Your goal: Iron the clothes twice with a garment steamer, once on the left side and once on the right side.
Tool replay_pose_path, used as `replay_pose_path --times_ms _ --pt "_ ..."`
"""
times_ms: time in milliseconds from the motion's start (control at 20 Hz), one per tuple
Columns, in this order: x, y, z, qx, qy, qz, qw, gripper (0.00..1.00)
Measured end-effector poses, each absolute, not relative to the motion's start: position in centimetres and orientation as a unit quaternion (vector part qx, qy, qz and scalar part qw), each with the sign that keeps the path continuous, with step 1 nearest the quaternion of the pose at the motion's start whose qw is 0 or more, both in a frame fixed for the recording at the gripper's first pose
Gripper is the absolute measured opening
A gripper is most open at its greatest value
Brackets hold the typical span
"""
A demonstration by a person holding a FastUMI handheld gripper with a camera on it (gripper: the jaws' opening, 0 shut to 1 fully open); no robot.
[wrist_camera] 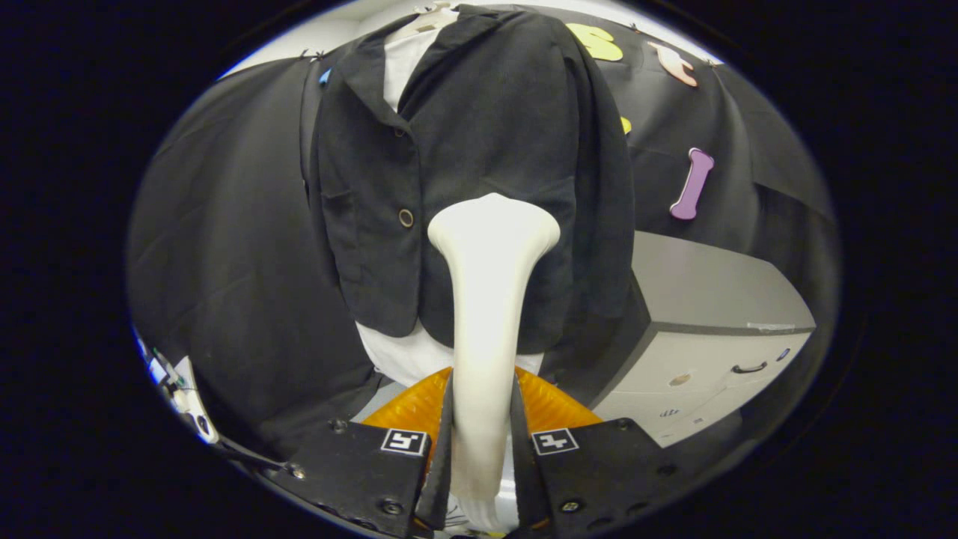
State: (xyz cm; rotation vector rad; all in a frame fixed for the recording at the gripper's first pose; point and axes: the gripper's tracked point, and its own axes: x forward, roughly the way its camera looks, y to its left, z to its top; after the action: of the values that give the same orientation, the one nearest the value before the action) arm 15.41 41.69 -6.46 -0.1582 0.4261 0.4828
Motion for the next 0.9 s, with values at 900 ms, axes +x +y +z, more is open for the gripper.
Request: replay_pose_path --times_ms 900 --pt "14.9 40.4 -6.4 -0.058 0.230 0.215 0.947 0.37"
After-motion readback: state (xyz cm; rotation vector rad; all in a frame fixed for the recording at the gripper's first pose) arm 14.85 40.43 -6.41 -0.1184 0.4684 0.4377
